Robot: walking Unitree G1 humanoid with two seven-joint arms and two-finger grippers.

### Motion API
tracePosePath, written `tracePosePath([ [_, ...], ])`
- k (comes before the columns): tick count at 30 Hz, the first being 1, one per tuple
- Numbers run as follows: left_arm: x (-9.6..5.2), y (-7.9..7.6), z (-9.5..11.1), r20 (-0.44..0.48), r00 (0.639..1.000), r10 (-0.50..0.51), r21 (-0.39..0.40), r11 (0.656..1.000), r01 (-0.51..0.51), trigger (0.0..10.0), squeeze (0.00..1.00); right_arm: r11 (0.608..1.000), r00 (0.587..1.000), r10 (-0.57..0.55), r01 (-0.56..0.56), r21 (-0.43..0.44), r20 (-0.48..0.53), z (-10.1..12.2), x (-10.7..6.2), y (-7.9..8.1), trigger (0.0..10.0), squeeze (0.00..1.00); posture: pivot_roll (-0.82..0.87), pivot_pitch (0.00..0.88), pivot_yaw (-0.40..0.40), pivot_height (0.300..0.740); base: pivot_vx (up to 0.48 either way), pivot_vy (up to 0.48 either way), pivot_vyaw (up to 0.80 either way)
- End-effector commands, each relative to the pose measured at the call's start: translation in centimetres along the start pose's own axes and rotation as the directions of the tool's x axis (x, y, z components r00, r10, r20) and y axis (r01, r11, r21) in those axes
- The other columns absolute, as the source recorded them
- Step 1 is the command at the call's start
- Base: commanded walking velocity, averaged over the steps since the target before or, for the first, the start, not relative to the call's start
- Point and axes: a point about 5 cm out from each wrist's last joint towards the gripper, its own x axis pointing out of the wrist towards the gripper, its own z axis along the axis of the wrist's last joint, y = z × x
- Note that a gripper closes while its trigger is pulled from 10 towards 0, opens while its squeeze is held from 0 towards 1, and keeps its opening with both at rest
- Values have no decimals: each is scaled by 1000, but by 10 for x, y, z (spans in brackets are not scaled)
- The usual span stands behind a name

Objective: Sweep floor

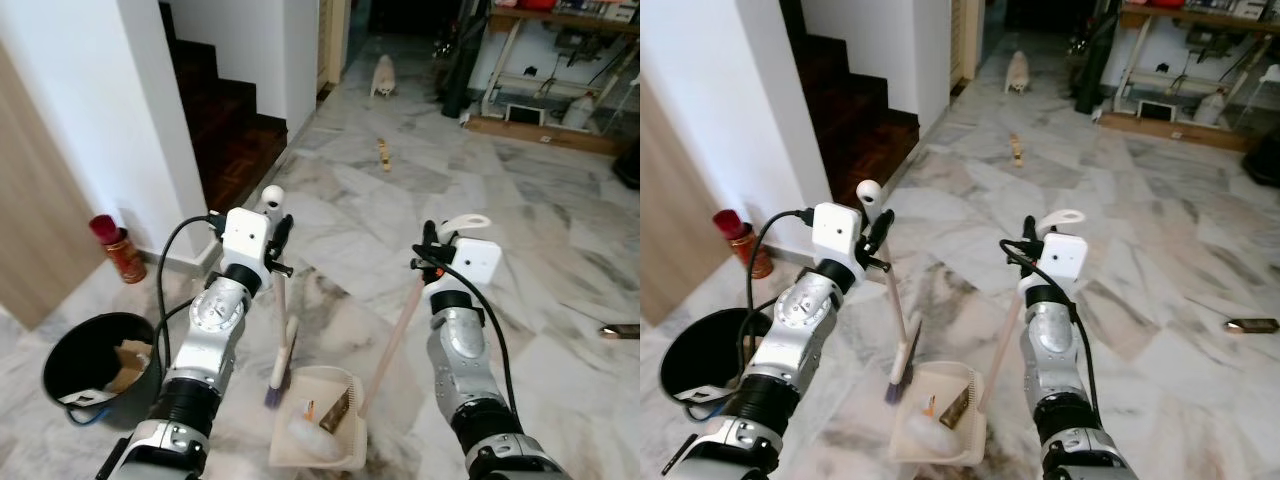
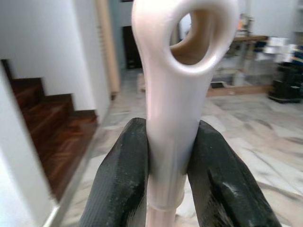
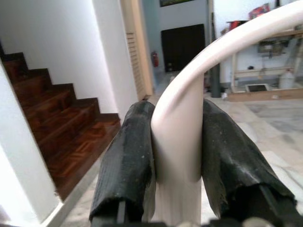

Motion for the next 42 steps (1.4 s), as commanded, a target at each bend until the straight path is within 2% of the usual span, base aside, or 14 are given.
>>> tracePosePath([
  [1,2,5,9,38,999,5,12,1000,-6,10000,0,1000,998,13,-14,19,65,13,7,8,10000,0,102,0,-23,740,0,281,800],
  [16,2,5,9,36,999,5,14,1000,-6,10000,0,1000,998,10,-12,24,55,10,5,9,10000,0,108,0,-23,740,0,280,785],
  [37,2,4,8,29,1000,-1,8,1000,1,10000,0,999,999,4,-5,32,42,9,6,6,10000,0,109,0,-24,740,0,281,0],
  [42,0,2,6,19,1000,-13,6,1000,13,10000,0,1000,999,-7,5,29,40,8,4,3,10000,0,104,0,-22,740,0,0,0],
])
